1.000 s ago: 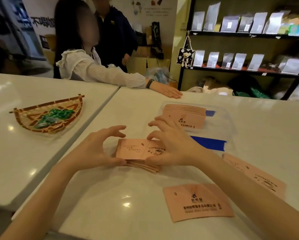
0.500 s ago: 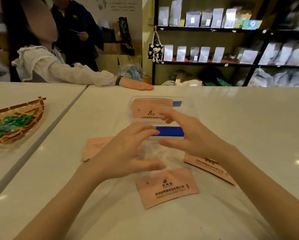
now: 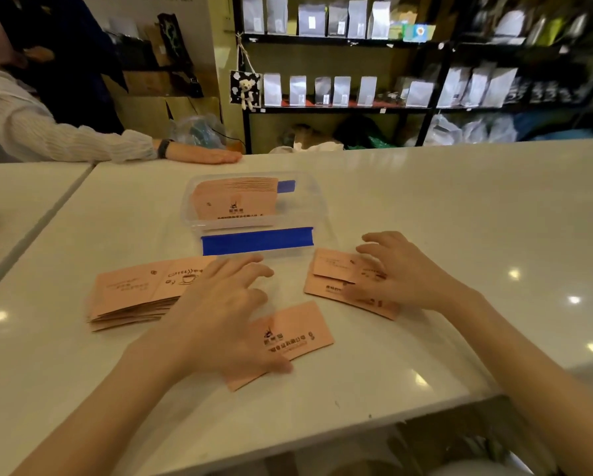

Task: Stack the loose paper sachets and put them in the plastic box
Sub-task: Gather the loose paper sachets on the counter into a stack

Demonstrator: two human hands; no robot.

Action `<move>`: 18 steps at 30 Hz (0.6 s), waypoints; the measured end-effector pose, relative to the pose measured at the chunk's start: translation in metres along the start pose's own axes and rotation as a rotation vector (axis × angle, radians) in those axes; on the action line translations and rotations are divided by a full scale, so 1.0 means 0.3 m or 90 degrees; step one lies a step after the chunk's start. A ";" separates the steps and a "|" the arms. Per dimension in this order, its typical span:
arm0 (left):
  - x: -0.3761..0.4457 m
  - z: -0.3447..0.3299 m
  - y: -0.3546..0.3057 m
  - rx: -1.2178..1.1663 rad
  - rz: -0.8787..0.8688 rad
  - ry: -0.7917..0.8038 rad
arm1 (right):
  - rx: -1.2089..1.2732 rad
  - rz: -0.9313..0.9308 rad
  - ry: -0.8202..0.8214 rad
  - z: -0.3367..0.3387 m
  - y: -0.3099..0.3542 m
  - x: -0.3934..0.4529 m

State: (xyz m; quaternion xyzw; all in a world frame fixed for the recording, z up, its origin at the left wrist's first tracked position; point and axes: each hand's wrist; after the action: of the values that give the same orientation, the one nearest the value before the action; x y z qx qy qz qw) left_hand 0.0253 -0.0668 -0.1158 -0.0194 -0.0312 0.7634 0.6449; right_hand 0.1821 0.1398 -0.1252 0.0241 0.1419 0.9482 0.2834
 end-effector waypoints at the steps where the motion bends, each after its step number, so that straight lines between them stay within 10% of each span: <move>1: -0.003 0.000 0.001 0.005 -0.002 0.001 | -0.001 -0.004 -0.001 -0.004 -0.006 0.002; 18: -0.020 -0.034 0.012 -0.117 -0.082 -0.059 | 0.098 -0.002 0.008 0.006 -0.003 0.016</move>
State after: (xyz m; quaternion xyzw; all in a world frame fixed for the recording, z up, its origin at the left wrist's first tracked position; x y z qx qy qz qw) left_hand 0.0236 -0.0731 -0.1264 -0.0414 -0.1319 0.7143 0.6861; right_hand 0.1788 0.1434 -0.1239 0.0396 0.2159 0.9341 0.2817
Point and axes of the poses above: each hand's wrist, its own x-axis towards the middle knuckle, its own z-axis out of the back of the hand, y = z × x, and after that the axes turned 1 degree about -z, right-handed
